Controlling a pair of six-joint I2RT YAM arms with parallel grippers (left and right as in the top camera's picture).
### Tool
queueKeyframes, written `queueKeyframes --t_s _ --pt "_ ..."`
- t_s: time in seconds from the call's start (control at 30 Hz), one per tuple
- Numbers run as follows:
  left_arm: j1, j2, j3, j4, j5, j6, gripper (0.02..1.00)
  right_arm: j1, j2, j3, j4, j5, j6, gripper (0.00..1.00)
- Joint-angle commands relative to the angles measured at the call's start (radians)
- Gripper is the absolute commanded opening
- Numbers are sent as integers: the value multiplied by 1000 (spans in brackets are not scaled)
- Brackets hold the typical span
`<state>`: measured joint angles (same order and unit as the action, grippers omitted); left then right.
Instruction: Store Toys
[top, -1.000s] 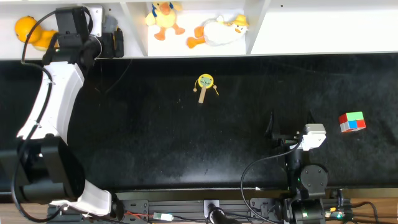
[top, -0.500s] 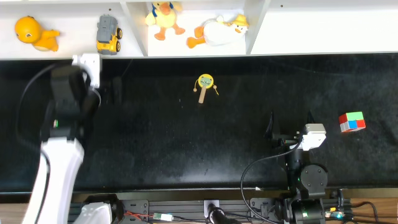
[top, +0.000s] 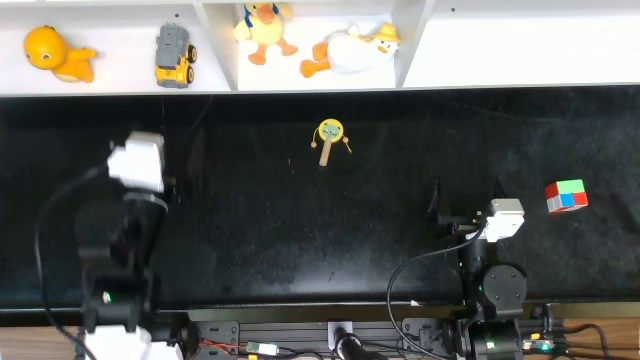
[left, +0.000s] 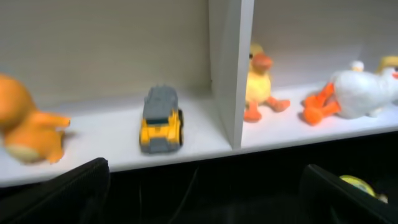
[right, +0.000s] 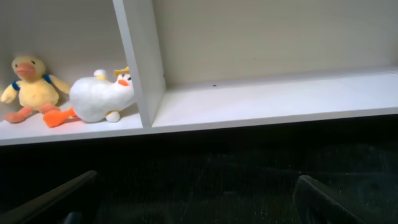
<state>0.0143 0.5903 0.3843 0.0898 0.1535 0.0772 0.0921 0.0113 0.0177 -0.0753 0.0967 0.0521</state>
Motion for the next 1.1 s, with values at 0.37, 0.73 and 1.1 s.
queueKeyframes --t_s 0.37,0.73,1.1 --pt "-5 -584 -377 -145 -121 -86 998 -1 -7 -13 5 5 5 996" --pt "-5 -588 -377 -174 -130 -86 998 -1 -7 -13 5 5 5 993" --pt "-5 -587 -377 -174 -130 -85 998 -1 -7 -13 5 5 4 993"
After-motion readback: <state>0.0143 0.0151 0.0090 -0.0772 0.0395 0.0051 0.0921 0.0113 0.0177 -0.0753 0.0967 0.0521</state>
